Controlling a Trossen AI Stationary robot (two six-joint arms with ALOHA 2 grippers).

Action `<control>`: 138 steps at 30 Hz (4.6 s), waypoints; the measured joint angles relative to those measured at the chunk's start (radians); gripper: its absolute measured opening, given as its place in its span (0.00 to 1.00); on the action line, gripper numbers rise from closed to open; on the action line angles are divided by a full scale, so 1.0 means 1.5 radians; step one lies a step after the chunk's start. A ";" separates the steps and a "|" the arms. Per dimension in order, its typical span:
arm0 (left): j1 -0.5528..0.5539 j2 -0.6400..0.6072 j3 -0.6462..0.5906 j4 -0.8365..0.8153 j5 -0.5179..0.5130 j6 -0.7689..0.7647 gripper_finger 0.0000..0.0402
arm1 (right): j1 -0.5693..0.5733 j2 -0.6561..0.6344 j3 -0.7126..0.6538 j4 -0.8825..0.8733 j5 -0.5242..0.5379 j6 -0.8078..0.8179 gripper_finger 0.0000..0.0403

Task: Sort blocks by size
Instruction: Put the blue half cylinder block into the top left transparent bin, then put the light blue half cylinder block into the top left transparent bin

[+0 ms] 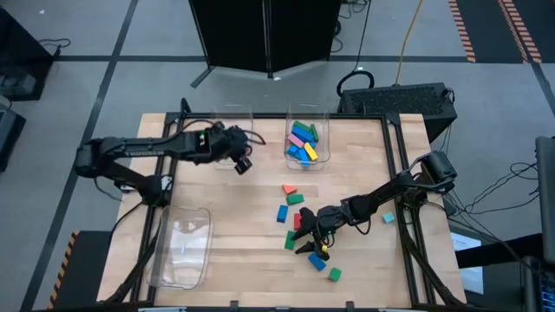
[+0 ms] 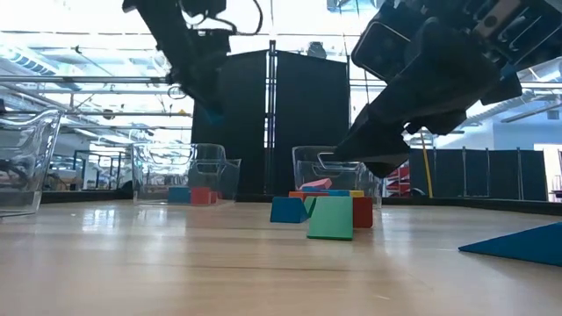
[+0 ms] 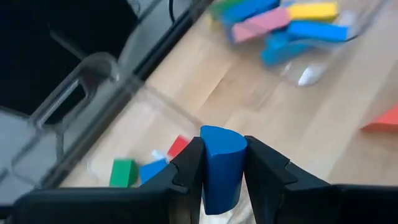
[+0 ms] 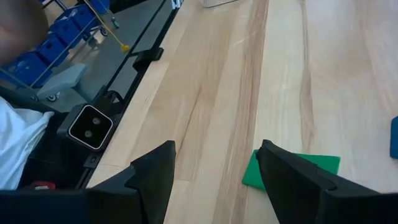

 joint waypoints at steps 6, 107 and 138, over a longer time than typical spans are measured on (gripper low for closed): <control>0.115 0.000 -0.015 -0.022 0.092 0.002 0.23 | 0.001 0.000 0.000 -0.006 0.000 0.000 0.55; -0.264 0.183 0.021 0.121 0.036 -0.084 0.56 | 0.126 -0.176 0.082 -1.226 0.121 0.081 0.55; -0.340 0.243 0.021 0.237 0.036 -0.085 0.56 | 0.187 -0.211 -0.032 -1.160 0.064 0.052 0.55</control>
